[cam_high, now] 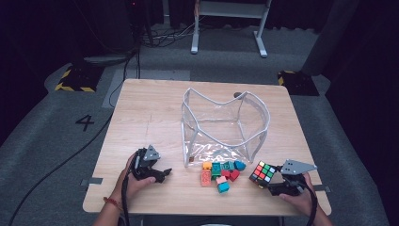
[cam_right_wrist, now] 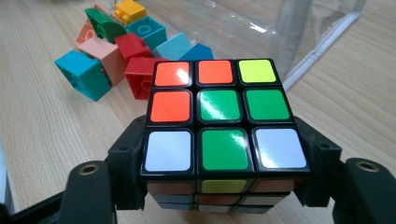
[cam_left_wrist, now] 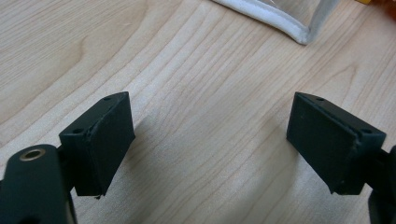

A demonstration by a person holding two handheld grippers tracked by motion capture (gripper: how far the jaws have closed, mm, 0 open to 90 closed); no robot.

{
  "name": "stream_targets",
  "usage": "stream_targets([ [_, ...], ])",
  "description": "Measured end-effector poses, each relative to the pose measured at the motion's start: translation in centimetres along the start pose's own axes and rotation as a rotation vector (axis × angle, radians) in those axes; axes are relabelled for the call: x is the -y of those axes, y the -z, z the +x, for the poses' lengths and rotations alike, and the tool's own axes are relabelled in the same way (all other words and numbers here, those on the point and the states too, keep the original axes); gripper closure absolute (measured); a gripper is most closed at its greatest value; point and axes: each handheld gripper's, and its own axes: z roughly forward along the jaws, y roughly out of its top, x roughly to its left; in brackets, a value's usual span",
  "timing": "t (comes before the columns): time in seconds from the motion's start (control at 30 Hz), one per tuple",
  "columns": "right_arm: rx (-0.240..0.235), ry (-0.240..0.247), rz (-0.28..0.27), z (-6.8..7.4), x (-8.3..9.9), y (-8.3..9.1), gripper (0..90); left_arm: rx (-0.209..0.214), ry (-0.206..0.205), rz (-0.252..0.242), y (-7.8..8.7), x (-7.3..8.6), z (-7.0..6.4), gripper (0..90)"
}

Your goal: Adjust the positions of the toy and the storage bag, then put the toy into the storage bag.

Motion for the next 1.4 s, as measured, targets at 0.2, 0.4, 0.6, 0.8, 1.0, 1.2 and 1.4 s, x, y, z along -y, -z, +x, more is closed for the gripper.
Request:
stream_targets([
  [0.2,0.042,-0.042,-0.013,-1.5,-0.2,0.8,33.7,-0.002,-0.003,-0.002,0.0,0.0,0.0,15.1],
  [0.4,0.08,-0.061,-0.028,-3.0,-0.3,1.3,33.8,-0.007,0.009,0.007,0.2,0.1,0.0,15.2],
  [0.6,0.125,-0.088,-0.061,-4.7,-0.7,2.1,33.8,-0.009,0.008,0.005,0.2,0.1,0.0,15.2],
  [0.8,0.176,-0.109,-0.091,-6.7,-2.2,2.8,33.8,-0.009,0.009,0.006,0.2,0.1,0.0,15.1],
  [1.0,0.196,-0.104,-0.12,-8.8,-5.1,3.2,33.8,-0.007,0.01,0.006,0.2,0.1,0.0,15.1],
  [1.2,0.217,-0.059,-0.125,-10.5,-8.3,3.3,33.8,-0.002,-0.005,0.001,0.0,0.0,0.1,14.3],
  [1.4,0.24,-0.048,-0.16,-11.6,-11.2,3.5,33.8,-0.011,-0.002,0.002,0.0,0.0,0.1,14.1],
])
